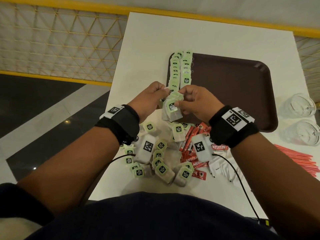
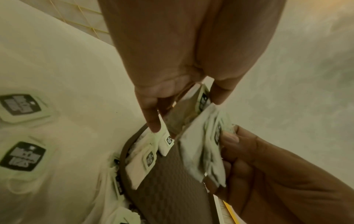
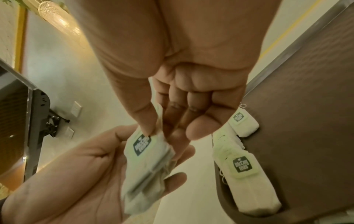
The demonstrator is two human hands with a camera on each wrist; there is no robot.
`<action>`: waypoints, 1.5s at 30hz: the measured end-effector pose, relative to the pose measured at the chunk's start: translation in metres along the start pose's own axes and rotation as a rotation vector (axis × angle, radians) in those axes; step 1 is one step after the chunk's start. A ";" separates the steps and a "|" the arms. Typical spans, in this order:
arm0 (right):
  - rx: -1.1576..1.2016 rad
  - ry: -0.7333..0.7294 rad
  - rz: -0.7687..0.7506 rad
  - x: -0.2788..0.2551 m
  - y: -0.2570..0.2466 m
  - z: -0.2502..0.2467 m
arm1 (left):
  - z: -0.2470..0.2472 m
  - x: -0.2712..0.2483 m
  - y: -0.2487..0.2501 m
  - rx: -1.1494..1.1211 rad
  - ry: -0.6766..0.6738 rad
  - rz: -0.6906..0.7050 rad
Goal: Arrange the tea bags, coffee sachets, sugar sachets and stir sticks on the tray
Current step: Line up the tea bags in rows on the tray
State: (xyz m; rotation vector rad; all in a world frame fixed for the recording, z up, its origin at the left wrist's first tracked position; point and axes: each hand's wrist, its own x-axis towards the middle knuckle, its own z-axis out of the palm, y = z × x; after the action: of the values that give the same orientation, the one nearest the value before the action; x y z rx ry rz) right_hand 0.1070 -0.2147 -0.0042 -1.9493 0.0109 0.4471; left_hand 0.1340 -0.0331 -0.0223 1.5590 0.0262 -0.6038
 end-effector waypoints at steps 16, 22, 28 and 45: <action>-0.040 0.218 0.001 0.044 0.032 -0.029 | 0.025 0.042 -0.006 -0.288 -0.043 -0.142; 0.010 0.094 0.144 0.050 0.041 -0.033 | 0.026 0.055 -0.014 -0.190 0.034 -0.058; 0.258 0.106 0.261 0.059 0.053 -0.040 | 0.026 0.068 -0.018 -0.241 0.063 -0.088; 0.022 0.347 0.380 0.099 0.088 -0.031 | 0.007 0.074 -0.022 -0.431 0.092 -0.196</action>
State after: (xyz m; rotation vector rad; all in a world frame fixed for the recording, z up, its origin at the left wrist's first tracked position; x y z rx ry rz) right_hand 0.1900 -0.2592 -0.1030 -1.9839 0.6137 0.3451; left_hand 0.1869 -0.0626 -0.0706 1.1700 0.3598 -0.6316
